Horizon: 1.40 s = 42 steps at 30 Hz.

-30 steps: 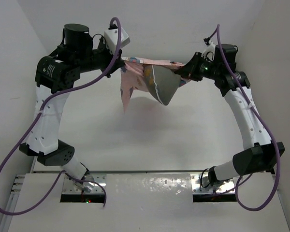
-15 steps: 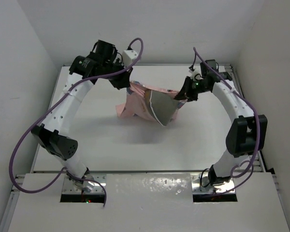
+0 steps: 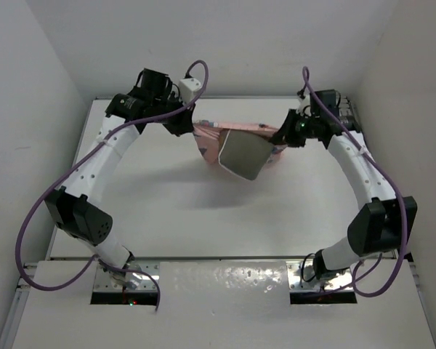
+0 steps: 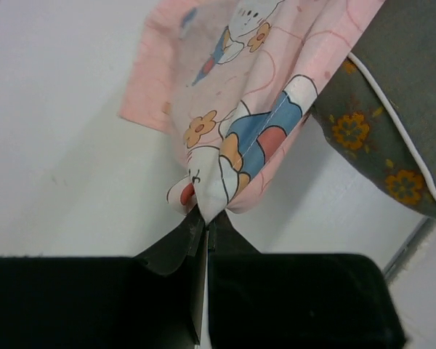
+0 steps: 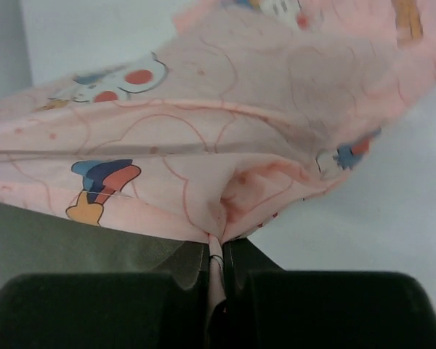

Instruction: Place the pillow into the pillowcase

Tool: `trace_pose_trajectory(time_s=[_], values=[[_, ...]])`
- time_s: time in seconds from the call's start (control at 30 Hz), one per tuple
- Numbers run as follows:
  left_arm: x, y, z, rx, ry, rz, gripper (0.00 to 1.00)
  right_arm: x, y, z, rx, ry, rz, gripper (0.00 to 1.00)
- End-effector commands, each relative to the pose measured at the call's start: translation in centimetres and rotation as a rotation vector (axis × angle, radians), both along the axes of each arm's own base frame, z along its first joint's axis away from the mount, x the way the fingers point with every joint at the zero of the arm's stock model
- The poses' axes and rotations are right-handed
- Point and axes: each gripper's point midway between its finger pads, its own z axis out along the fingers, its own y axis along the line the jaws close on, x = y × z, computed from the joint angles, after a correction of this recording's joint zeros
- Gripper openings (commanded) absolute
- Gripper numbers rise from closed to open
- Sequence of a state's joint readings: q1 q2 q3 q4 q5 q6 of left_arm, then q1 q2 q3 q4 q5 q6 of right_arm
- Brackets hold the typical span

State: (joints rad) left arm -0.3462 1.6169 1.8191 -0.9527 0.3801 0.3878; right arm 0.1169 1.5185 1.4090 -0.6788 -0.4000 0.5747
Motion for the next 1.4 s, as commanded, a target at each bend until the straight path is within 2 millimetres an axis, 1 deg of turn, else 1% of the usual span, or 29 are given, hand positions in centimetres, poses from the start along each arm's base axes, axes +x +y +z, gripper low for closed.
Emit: trace_pose_trajectory(time_s=[0.0,0.03,0.1,0.13,0.17,0.2,0.23,0.27,0.33,0.37,0.4,0.43,0.5,0.53,0.6,0.67,0.7,0.73,0.77,0.83,0.9,0.93,1.03,1.07,1.17,1.2,1.27,1.3,1.37], values=[[0.6,2.2,1.3,0.042,-0.105,-0.006,0.00,-0.4,-2.7,-3.1,-0.127,0.034,-0.110,0.00],[-0.3,2.2,-1.3,0.069,-0.039,-0.034,0.00,-0.7,-2.5,-4.1,-0.135,0.061,-0.103,0.00],[-0.8,2.9,-4.5,0.123,0.010,-0.043,0.00,-1.7,-1.7,-7.2,-0.140,0.144,-0.069,0.13],[-1.9,3.6,-8.3,0.159,0.093,-0.035,0.00,-1.8,-1.3,-8.0,-0.138,0.152,-0.056,0.24],[-2.0,3.9,-9.8,0.176,0.107,-0.020,0.00,-2.7,-1.0,-9.7,-0.140,0.186,-0.041,0.33],[-2.7,4.0,-11.3,0.186,0.133,-0.037,0.00,-2.5,-0.1,-10.1,-0.131,0.164,-0.022,0.39],[-3.5,4.0,-12.7,0.189,0.163,-0.055,0.00,-2.5,0.1,-10.4,-0.128,0.149,-0.020,0.52],[-5.3,4.0,-15.3,0.183,0.230,-0.090,0.00,-3.4,0.2,-11.5,-0.130,0.164,-0.018,0.57],[-7.1,4.2,-17.2,0.208,0.265,-0.132,0.00,-3.0,0.9,-10.9,-0.134,0.067,-0.025,0.63],[-7.9,4.7,-18.0,0.232,0.295,-0.133,0.00,-3.8,0.8,-12.0,-0.145,0.075,-0.036,0.63],[-10.2,5.5,-19.5,0.272,0.366,-0.182,0.00,-3.5,1.1,-11.5,-0.148,0.028,-0.040,0.63],[-10.4,5.6,-19.9,0.283,0.362,-0.210,0.00,-3.8,1.3,-12.0,-0.149,0.031,-0.034,0.63],[-12.8,6.7,-20.8,0.330,0.420,-0.291,0.00,-5.1,1.7,-13.0,-0.154,0.052,-0.017,0.62],[-13.9,7.2,-21.0,0.348,0.449,-0.317,0.09,-5.3,1.6,-13.5,-0.171,0.057,-0.024,0.62],[-14.2,7.4,-20.6,0.362,0.429,-0.341,0.23,-6.3,1.7,-14.5,-0.183,0.075,-0.020,0.61],[-13.5,7.2,-19.8,0.352,0.399,-0.317,0.40,-7.3,1.8,-15.2,-0.163,0.093,-0.030,0.39],[-13.1,6.8,-19.3,0.335,0.384,-0.315,0.43,-7.2,2.0,-15.3,-0.145,0.082,-0.037,0.10],[-12.3,6.2,-18.2,0.311,0.353,-0.309,0.45,-7.3,2.4,-15.3,-0.128,0.078,-0.035,0.00],[-12.0,5.0,-17.4,0.257,0.344,-0.318,0.55,-7.4,2.8,-15.4,-0.104,0.080,-0.036,0.00],[-10.9,2.7,-15.3,0.173,0.289,-0.345,0.64,-7.2,3.5,-15.1,-0.087,0.073,-0.023,0.00],[-10.4,0.8,-14.3,0.110,0.272,-0.342,0.70,-6.8,4.3,-15.0,-0.085,0.067,-0.010,0.00],[-9.4,-0.6,-13.7,0.058,0.228,-0.345,0.72,-6.6,4.6,-14.8,-0.084,0.064,-0.004,0.00],[-8.7,-3.8,-13.9,-0.004,0.221,-0.331,0.73,-4.7,5.4,-13.8,-0.081,0.048,-0.006,0.00],[-8.6,-4.4,-14.8,0.004,0.237,-0.319,0.73,-4.3,5.5,-13.7,-0.081,0.048,-0.007,0.00],[-7.6,-6.6,-16.4,0.096,0.161,-0.312,0.73,-2.3,5.7,-13.6,-0.086,0.052,-0.010,0.00],[-6.5,-7.4,-16.7,0.138,0.097,-0.283,0.72,-1.4,5.9,-13.5,-0.083,0.054,-0.011,0.00],[-5.5,-8.1,-17.6,0.156,0.075,-0.229,0.72,-0.4,6.0,-13.2,-0.066,0.055,-0.016,0.00],[-4.0,-8.1,-17.9,0.173,0.032,-0.176,0.70,0.4,6.1,-13.0,-0.064,0.051,-0.019,0.00],[-2.9,-8.3,-18.0,0.176,0.000,-0.148,0.63,0.8,6.4,-12.8,-0.058,0.049,-0.010,0.00]])
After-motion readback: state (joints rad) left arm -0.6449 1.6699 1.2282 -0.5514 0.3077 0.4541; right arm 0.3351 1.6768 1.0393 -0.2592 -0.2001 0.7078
